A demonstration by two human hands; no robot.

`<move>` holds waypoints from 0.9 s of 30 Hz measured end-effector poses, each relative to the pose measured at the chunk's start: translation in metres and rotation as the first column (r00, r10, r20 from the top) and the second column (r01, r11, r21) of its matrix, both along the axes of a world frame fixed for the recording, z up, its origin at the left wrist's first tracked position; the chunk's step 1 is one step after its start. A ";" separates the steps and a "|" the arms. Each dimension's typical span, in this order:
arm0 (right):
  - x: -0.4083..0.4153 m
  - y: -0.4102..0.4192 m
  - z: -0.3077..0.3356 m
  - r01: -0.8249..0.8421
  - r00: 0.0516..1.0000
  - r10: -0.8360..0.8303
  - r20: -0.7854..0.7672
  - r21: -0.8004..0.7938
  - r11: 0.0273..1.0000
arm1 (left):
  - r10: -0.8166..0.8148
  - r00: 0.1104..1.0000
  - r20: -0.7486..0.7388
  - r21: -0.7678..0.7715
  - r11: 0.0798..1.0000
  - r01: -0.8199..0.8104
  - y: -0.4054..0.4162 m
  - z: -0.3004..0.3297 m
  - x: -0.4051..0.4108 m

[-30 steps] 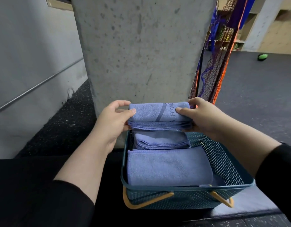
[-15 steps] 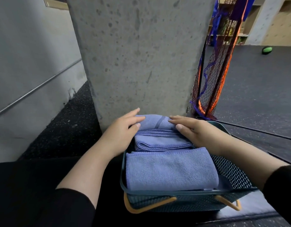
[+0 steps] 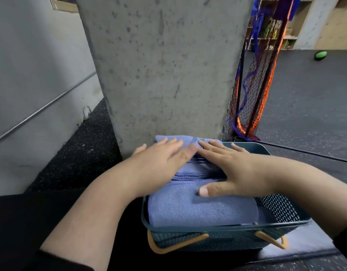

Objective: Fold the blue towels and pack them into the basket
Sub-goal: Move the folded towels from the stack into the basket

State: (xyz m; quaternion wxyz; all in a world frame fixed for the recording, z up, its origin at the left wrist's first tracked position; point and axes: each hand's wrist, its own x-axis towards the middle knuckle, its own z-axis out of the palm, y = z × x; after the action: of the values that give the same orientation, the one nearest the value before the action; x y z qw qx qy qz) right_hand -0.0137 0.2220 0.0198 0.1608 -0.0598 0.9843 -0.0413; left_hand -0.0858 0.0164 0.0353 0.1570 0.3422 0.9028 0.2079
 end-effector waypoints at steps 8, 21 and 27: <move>0.000 -0.011 -0.008 0.026 0.995 -0.021 -0.101 0.047 0.999 | -0.100 0.947 -0.305 -0.238 0.971 0.026 0.016 -0.028 0.020; -0.004 0.005 -0.044 -0.045 0.978 0.050 -0.200 0.025 0.999 | 0.027 0.908 -0.419 -0.282 0.946 -0.159 0.029 -0.074 0.006; -0.003 0.005 -0.048 -0.052 0.977 0.062 -0.206 0.057 0.997 | 0.020 0.835 -0.550 -0.256 0.947 -0.192 0.035 -0.067 0.005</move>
State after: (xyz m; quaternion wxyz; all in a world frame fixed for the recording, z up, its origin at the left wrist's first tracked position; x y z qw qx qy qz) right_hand -0.0172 0.2274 -0.0286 0.0597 -0.0878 0.9943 -0.0050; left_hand -0.0805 0.0514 -0.0313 -0.0654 0.3078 0.9488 -0.0285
